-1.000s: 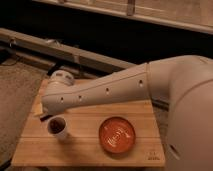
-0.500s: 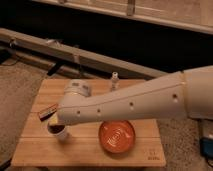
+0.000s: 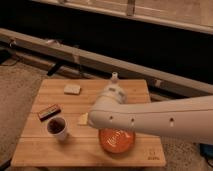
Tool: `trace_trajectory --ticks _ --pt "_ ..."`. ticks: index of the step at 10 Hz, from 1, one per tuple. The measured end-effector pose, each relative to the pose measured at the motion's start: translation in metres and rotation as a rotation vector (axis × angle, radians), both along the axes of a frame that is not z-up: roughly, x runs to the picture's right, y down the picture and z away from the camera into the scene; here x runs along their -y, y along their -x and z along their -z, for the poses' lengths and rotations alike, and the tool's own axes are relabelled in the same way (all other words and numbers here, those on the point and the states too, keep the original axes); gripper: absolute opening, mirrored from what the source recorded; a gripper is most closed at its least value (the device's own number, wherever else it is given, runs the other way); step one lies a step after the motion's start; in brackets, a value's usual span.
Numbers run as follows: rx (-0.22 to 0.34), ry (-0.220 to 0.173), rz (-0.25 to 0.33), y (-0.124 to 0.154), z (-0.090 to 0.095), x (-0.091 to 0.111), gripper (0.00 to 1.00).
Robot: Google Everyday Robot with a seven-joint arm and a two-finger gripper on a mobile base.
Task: Move the arm in a circular motion
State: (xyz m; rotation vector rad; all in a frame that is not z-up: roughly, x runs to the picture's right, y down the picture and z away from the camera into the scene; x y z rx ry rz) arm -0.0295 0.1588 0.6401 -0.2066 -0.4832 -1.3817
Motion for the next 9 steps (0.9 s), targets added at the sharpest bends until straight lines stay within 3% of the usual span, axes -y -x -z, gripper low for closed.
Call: trace_trajectory --ticks 2,4,5,7,9 --pt "-0.064 0.016 -0.033 -0.038 -0.018 0.023 0.8" --pt "-0.099 0.023 -0.041 -0.057 -0.03 0.043 0.8" --pt "-0.149 0.039 -0.027 -0.078 -0.049 0.079 0.8" --pt "-0.181 0.046 0.006 -0.082 -0.067 0.118 0.8" --pt "-0.192 0.041 0.042 -0.068 -0.078 0.145 0.8"
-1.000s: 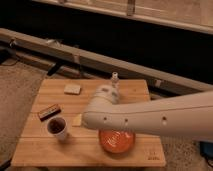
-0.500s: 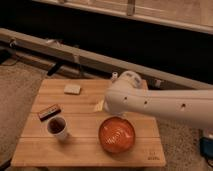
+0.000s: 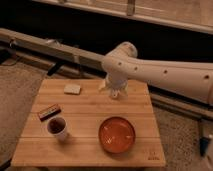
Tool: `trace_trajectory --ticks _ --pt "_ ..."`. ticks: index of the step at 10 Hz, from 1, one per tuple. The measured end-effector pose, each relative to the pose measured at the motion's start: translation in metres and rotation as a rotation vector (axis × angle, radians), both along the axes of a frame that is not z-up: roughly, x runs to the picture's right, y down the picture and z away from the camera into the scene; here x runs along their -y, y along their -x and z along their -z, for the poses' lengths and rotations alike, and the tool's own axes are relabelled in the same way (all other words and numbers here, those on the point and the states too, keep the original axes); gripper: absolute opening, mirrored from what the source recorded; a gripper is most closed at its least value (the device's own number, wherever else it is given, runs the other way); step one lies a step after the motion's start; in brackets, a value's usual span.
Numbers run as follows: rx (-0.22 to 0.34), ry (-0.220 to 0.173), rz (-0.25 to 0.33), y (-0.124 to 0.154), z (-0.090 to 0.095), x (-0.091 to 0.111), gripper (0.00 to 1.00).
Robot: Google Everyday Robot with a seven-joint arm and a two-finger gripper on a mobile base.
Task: Move the arm in a circular motion
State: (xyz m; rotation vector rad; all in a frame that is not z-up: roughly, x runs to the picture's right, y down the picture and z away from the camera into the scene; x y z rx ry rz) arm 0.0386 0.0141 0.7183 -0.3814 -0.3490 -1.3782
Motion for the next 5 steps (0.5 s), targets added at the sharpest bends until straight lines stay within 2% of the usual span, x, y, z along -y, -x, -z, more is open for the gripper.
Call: trace_trajectory --ticks 2,5 --pt "0.008 -0.005 0.061 0.033 -0.011 0.025 0.8" --pt "0.05 -0.017 0.156 0.09 -0.022 0.045 0.8"
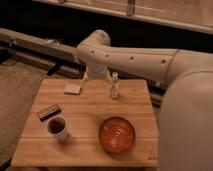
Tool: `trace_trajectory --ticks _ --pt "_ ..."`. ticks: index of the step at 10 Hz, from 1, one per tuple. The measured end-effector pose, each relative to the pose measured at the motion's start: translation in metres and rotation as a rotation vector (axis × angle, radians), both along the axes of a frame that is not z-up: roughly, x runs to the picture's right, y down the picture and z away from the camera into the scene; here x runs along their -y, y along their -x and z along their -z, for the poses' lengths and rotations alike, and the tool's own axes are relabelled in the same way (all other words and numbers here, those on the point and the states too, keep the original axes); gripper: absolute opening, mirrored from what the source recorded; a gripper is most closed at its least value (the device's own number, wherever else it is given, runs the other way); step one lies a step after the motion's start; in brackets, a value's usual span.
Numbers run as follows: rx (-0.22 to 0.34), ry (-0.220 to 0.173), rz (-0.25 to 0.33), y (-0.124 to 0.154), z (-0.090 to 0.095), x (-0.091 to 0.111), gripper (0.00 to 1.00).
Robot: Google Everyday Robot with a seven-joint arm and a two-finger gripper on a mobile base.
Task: Move the arm in a circular motion
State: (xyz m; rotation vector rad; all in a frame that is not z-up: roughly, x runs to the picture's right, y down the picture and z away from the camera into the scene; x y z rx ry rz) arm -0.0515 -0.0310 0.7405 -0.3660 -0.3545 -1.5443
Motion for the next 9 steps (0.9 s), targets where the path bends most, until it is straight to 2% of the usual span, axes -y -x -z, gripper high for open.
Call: trace_trajectory --ticks 2,3,4,6,9 --pt "0.047 -0.016 0.089 0.051 -0.001 0.005 0.8" --pt "0.083 -0.027 0.151 0.087 0.005 0.001 0.8" --pt "0.107 -0.036 0.187 0.108 0.012 -0.005 0.8" --pt "0.176 -0.065 0.271 0.155 0.04 -0.031 0.8" --pt "0.27 -0.098 0.361 0.201 0.079 -0.069 0.8"
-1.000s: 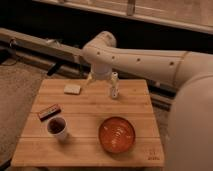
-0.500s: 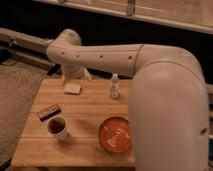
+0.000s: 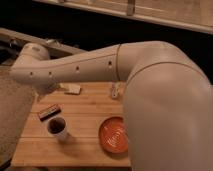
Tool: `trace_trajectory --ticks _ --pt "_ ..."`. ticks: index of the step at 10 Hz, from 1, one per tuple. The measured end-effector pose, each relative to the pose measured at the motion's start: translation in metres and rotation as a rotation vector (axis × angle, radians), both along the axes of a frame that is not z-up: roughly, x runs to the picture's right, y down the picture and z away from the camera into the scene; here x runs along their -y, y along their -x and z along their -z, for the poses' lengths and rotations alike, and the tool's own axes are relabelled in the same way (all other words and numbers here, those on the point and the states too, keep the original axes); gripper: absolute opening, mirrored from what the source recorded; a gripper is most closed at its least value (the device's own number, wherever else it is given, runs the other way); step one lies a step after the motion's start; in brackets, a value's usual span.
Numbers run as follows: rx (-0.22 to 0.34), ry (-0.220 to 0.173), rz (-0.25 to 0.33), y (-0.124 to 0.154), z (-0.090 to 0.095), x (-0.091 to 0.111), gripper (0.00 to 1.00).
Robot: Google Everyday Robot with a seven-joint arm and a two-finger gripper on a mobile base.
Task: Move the arm in a circular motion
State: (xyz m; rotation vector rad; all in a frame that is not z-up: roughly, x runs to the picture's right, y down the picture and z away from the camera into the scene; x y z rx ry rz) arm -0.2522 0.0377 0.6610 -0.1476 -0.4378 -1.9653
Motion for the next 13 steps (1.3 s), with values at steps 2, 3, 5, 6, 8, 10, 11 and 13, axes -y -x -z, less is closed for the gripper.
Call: trace_trajectory --ticks 2,3,5,6,8,10,11,13 --pt "0.063 -0.006 0.052 0.025 0.029 -0.033 0.8" --pt "0.092 -0.005 0.067 0.033 0.043 -0.052 0.8" --pt "0.112 0.008 0.048 0.029 0.063 -0.084 0.8" --pt "0.108 0.018 0.027 0.018 0.069 -0.099 0.8" --pt "0.077 0.037 -0.036 -0.022 0.074 -0.124 0.8" --pt "0.025 0.056 -0.127 -0.073 0.072 -0.141 0.8" --pt "-0.007 0.062 -0.18 -0.1 0.071 -0.147 0.8" --pt "-0.072 0.075 -0.276 -0.149 0.07 -0.156 0.8"
